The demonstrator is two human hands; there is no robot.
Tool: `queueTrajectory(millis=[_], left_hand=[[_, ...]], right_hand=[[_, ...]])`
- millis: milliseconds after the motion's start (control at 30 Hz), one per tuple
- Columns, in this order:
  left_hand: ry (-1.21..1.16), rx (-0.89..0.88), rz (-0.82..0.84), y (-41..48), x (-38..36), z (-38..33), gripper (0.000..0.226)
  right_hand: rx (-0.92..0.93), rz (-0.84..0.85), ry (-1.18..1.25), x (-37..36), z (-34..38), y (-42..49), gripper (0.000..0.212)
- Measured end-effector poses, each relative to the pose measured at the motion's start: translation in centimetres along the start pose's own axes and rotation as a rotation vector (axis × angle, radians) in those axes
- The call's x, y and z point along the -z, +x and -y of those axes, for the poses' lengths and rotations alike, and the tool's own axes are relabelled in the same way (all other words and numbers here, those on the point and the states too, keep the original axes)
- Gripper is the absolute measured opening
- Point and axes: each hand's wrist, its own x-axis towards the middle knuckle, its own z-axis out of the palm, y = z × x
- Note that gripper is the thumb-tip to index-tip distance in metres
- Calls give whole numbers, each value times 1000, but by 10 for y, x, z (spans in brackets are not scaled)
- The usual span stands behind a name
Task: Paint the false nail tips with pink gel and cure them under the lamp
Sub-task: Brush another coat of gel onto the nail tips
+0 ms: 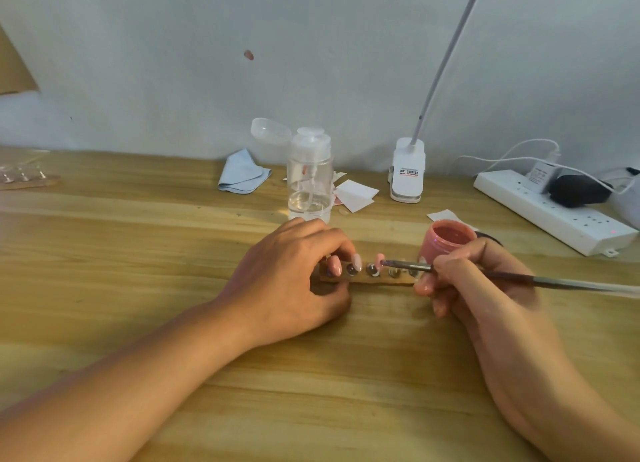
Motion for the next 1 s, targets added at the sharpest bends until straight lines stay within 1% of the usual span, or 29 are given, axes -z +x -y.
queueTrajectory(millis=[100, 167, 267, 333, 433, 467, 533, 633, 700, 800, 867, 1000], left_hand=[[6, -2, -1, 0, 0, 0, 17], [8, 2, 1, 0, 1, 0, 17], [27, 5, 10, 0, 1, -1, 18], [40, 5, 10, 0, 1, -2, 19], [55, 8, -11, 1, 2, -3, 20], [56, 7, -18, 1, 2, -3, 19], [63, 0, -31, 0, 2, -4, 18], [82, -16, -46, -1, 3, -6, 19], [89, -39, -54, -1, 4, -8, 19], [93, -66, -51, -2, 6, -10, 20], [83, -78, -53, -2, 7, -11, 21], [64, -87, -50, -3, 7, -11, 19]], right_hand=[[16, 6, -26, 0, -2, 0, 16], [54, -26, 9, 0, -1, 0, 16], [261, -115, 13, 2, 5, 1, 14], [384, -161, -65, 4, 6, 3, 10], [480, -203, -255, 9, 6, 10, 17], [506, -201, -337, 12, 5, 13, 15], [537, -165, -499, 18, 4, 18, 12], [572, -73, -714, 24, 1, 18, 29], [608, 10, -820, 23, -2, 14, 31], [713, 88, -1053, 19, -7, 10, 39], [732, 123, -1109, 18, -8, 10, 37], [795, 118, -1095, 19, -10, 12, 32]])
